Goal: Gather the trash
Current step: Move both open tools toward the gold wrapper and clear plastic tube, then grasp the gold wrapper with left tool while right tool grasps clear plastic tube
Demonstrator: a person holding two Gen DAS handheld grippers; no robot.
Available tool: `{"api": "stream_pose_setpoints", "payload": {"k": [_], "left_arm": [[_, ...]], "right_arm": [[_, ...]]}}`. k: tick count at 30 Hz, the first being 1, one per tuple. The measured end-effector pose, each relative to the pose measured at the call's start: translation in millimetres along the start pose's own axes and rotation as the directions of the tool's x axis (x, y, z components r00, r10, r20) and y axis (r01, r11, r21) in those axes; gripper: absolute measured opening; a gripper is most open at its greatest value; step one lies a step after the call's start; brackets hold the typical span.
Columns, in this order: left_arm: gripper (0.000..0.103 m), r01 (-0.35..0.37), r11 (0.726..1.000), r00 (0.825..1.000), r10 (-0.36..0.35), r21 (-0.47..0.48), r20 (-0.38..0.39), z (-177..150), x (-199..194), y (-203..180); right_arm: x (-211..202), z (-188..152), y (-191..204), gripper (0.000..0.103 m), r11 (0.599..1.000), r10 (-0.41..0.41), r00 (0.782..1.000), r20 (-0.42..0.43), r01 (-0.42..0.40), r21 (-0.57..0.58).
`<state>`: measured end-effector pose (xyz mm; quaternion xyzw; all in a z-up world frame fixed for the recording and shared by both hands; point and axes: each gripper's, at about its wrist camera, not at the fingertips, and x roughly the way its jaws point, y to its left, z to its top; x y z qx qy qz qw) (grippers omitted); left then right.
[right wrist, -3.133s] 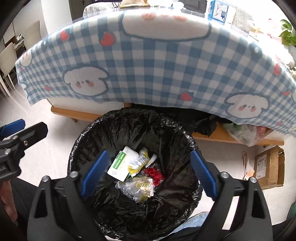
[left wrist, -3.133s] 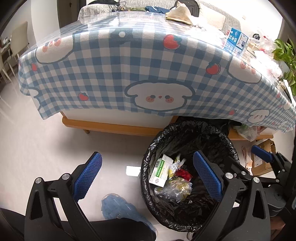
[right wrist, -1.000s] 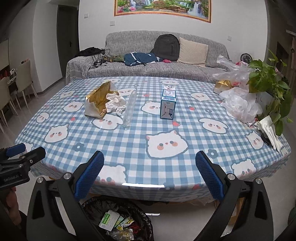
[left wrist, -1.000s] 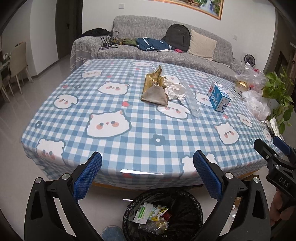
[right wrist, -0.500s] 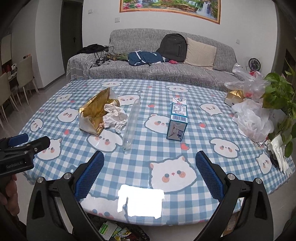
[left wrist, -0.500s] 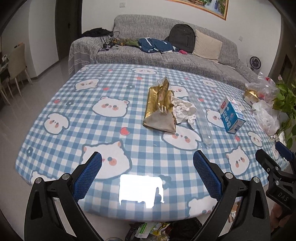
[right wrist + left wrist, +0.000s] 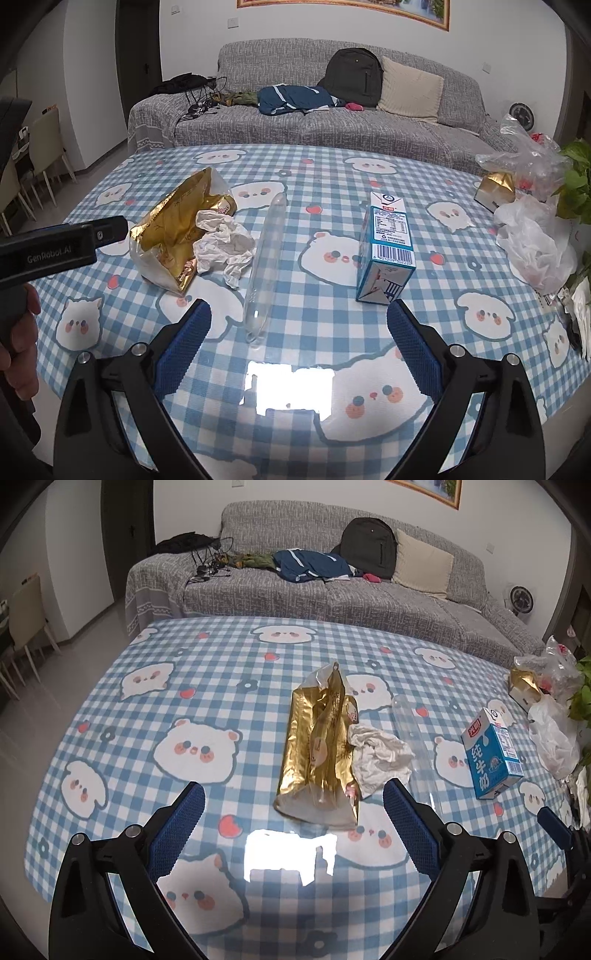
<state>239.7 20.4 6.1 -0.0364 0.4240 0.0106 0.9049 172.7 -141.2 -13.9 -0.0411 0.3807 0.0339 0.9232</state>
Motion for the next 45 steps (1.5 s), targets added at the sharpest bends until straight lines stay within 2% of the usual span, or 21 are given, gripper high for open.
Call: {"api": "stream_pose_setpoints", "payload": {"k": [7,14,17,21,27,29,31,35,38,45], "left_arm": [[0.089,-0.007,1.000,0.999,0.008,0.021,-0.047,21.7,43.8,-7.2],[0.079,-0.027,0.998,0.994,0.032,0.051,-0.107,26.5,83.9,-14.2],[0.071,-0.036,0.998,0.992,0.042,0.048,-0.120,26.0,92.9,-12.7],[0.066,-0.035,0.998,0.992,0.040,0.046,-0.120,26.6,96.5,-12.5],[0.047,-0.025,0.999,0.990,0.031,0.047,-0.140,23.8,101.4,-13.1],[0.036,-0.023,0.998,0.988,0.031,0.055,-0.153,21.4,104.0,-13.1],[0.030,-0.020,0.998,0.987,0.029,0.055,-0.157,19.5,104.2,-12.2],[0.012,-0.015,0.998,0.987,0.023,0.055,-0.159,18.6,104.1,-10.4],[0.007,-0.020,0.998,0.988,0.029,0.056,-0.153,17.1,104.4,-8.7],[0.006,-0.046,0.997,0.991,0.053,0.066,-0.122,17.1,98.5,-7.3]], "right_arm": [[33.7,13.2,9.7,0.086,1.000,0.005,0.999,-0.033,-0.005,-0.004],[66.0,18.9,9.5,0.072,1.000,0.016,0.996,-0.091,-0.015,0.017],[76.2,17.2,10.0,0.068,0.999,0.031,0.994,-0.106,-0.029,0.018],[84.1,13.6,14.8,0.059,0.999,0.035,0.992,-0.122,-0.035,0.002],[89.7,9.7,19.4,0.041,0.999,0.047,0.989,-0.142,-0.048,-0.005],[89.7,9.6,20.0,0.032,0.999,0.049,0.988,-0.147,-0.052,-0.012],[89.5,9.2,19.6,0.027,0.999,0.049,0.988,-0.150,-0.052,-0.015],[88.9,8.3,18.8,0.025,0.999,0.042,0.988,-0.148,-0.045,-0.014],[88.2,7.6,17.4,0.024,0.999,0.041,0.988,-0.148,-0.044,-0.013],[83.5,9.5,12.8,0.024,1.000,0.028,0.991,-0.132,-0.029,-0.001]]}}
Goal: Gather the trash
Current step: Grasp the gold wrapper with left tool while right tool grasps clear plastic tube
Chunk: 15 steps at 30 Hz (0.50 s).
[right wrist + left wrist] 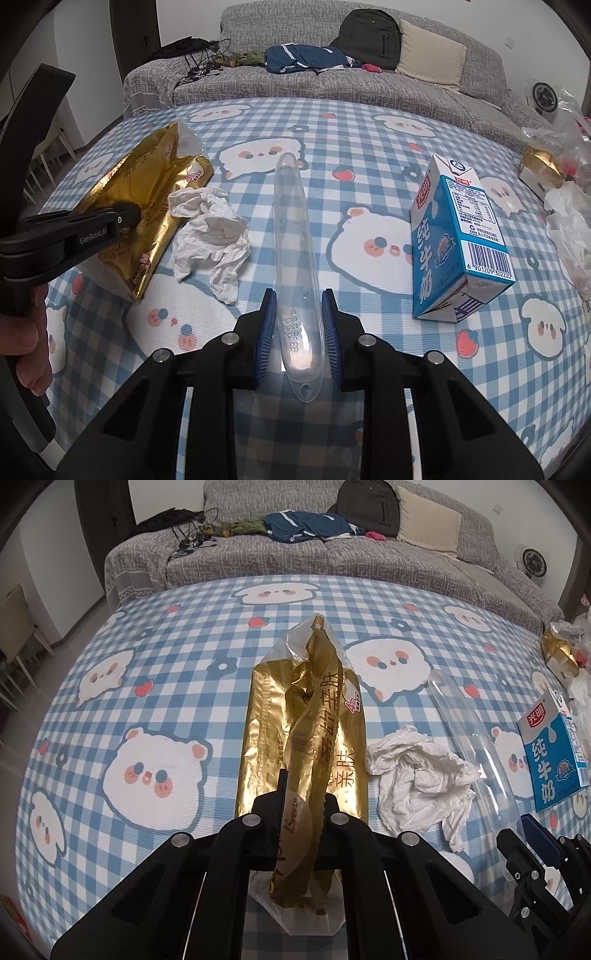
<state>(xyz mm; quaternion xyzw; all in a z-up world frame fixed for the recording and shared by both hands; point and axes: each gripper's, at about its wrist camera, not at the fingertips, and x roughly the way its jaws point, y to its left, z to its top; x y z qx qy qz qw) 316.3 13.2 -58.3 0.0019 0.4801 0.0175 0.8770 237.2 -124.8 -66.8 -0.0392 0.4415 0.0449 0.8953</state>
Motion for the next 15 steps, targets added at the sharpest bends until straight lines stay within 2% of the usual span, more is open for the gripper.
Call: {"api": "stream_pose_setpoints", "payload": {"k": [15], "left_arm": [[0.006,-0.009,1.000,0.999,0.010,-0.022,0.037,-3.8,-21.6,12.2]], "right_arm": [[-19.5,-2.6,-6.5,0.023,1.000,-0.015,0.999,0.044,0.015,0.011]]}}
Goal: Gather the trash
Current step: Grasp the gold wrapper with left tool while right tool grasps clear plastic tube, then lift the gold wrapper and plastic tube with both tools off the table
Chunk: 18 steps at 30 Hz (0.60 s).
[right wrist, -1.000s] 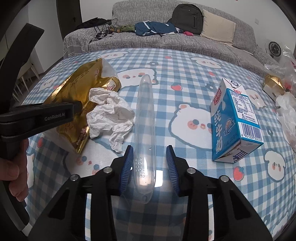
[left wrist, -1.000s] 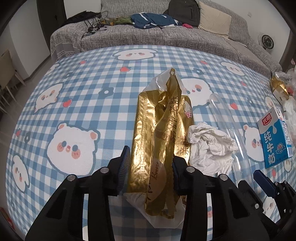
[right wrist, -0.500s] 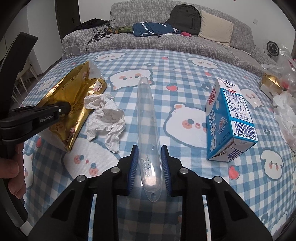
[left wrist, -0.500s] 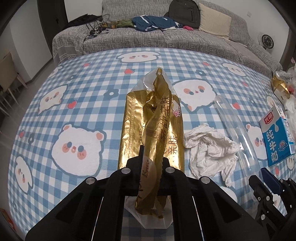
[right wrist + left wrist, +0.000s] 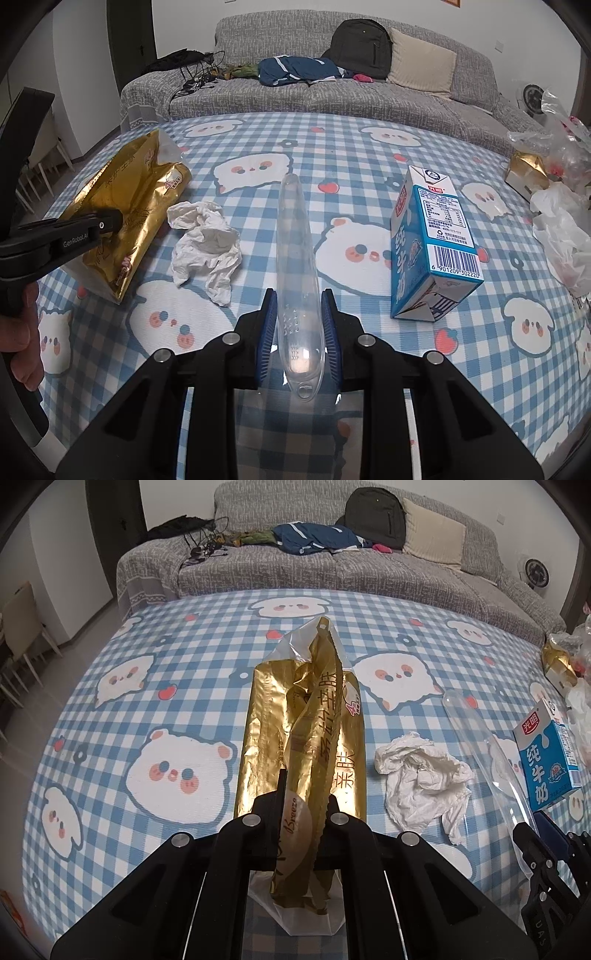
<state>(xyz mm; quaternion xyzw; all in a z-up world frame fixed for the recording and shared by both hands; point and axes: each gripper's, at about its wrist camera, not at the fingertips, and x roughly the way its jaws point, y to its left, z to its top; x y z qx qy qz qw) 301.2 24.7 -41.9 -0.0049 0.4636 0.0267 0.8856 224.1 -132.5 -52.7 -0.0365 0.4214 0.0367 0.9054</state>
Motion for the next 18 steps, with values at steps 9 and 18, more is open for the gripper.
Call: {"api": "stream_pose_setpoints", "payload": {"k": [9,18], "left_arm": [[0.006,0.000,1.000,1.000,0.000,-0.002,0.015,-7.0,-18.1,1.5],[0.006,0.003,1.000,1.000,-0.003,-0.012,0.014,-18.4,-31.6,7.2]], "right_arm": [[-17.0,-0.8,-1.5,0.022,1.000,-0.005,0.999,0.033,0.005,0.004],[-35.0,-1.7,-0.1,0.022,1.000,-0.006,0.998,0.058,0.006,0.001]]}}
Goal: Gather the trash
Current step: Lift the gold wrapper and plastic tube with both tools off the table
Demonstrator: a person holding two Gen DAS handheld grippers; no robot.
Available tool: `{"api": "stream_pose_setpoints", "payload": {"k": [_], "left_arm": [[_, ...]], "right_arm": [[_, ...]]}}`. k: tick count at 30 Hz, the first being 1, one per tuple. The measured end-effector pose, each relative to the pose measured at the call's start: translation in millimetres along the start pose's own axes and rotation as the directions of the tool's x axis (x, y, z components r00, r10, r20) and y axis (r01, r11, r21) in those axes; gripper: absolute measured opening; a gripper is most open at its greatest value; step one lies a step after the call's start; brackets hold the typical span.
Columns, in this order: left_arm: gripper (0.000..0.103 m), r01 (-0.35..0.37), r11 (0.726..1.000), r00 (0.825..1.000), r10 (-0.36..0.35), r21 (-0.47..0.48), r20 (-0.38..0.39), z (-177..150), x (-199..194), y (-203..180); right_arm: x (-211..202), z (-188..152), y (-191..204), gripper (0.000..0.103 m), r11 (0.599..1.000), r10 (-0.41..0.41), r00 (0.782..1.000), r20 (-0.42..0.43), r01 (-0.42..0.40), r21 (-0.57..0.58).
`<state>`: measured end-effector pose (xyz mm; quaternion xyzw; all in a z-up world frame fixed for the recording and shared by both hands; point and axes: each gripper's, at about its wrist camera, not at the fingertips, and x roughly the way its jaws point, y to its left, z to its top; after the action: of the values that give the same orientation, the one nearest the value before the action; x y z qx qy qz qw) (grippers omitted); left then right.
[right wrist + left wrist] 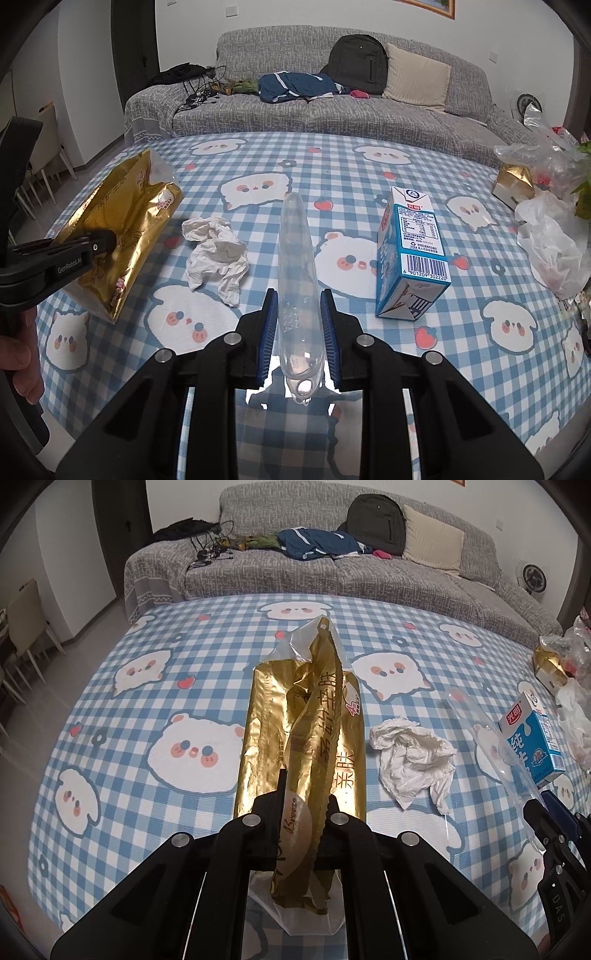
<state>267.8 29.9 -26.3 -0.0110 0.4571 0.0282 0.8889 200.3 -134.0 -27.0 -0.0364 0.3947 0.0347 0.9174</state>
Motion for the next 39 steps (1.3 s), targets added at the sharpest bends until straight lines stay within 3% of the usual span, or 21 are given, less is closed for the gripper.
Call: {"api": "stream_pose_setpoints", "payload": {"k": [39], "left_arm": [[0.006,0.061,0.998,0.997,-0.059,-0.027,0.044,-96.9,-93.4,9.1]], "right_arm": [[-94.7,-58.0,-7.6,0.022,0.999,-0.013,0.996,0.083,0.010,0.041]]}}
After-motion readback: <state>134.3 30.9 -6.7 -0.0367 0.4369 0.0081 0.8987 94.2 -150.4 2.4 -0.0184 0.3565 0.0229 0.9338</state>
